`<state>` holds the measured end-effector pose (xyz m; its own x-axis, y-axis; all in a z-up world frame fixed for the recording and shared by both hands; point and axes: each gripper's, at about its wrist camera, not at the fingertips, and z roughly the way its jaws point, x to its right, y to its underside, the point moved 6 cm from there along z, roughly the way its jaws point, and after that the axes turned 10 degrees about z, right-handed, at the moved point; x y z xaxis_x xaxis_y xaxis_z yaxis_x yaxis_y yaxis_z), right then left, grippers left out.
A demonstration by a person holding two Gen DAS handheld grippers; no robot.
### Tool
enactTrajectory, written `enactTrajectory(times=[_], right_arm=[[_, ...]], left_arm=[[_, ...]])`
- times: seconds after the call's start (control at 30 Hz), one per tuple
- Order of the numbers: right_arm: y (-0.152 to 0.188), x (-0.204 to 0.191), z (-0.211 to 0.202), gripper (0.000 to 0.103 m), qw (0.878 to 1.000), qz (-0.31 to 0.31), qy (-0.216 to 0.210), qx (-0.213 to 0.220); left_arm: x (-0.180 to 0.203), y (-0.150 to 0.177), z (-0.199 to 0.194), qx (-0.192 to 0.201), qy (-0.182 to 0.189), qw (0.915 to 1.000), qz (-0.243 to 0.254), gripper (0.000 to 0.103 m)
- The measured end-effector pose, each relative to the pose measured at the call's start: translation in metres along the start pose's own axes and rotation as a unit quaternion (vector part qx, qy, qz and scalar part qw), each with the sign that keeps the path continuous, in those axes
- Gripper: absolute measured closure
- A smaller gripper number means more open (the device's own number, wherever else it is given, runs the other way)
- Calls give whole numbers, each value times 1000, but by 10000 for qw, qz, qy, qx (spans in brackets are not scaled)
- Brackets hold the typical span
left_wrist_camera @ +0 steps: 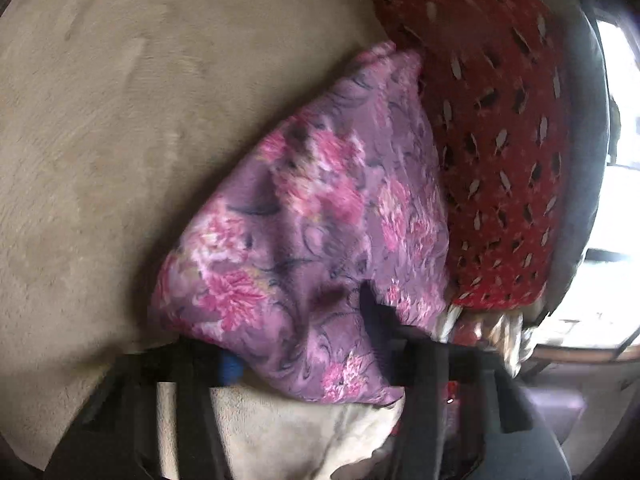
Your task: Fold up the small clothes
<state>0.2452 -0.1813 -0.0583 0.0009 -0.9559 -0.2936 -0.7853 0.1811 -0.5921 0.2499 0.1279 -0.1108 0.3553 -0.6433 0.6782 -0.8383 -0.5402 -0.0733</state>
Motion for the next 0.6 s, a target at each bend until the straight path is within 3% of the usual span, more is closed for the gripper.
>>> enactTrajectory(times=[0.03, 0.13, 0.27, 0.4, 0.6], right_arm=[[2, 0, 11, 41, 9999, 17, 85, -146], [7, 3, 29, 40, 9993, -56, 235, -280], [8, 3, 22, 40, 9993, -220, 204, -218], [9, 19, 10, 40, 9998, 0, 149, -123], [6, 49, -11, 40, 9996, 210, 187, 38]], left_arm=[[2, 1, 1, -74, -5, 9999, 109, 96], [17, 3, -3, 46, -321, 9983, 492, 96], [50, 8, -11, 222, -500, 9932, 1028, 96], [88, 19, -12, 338, -616, 9851, 1568, 96], [126, 37, 1, 269, -748, 9761, 2021, 96]])
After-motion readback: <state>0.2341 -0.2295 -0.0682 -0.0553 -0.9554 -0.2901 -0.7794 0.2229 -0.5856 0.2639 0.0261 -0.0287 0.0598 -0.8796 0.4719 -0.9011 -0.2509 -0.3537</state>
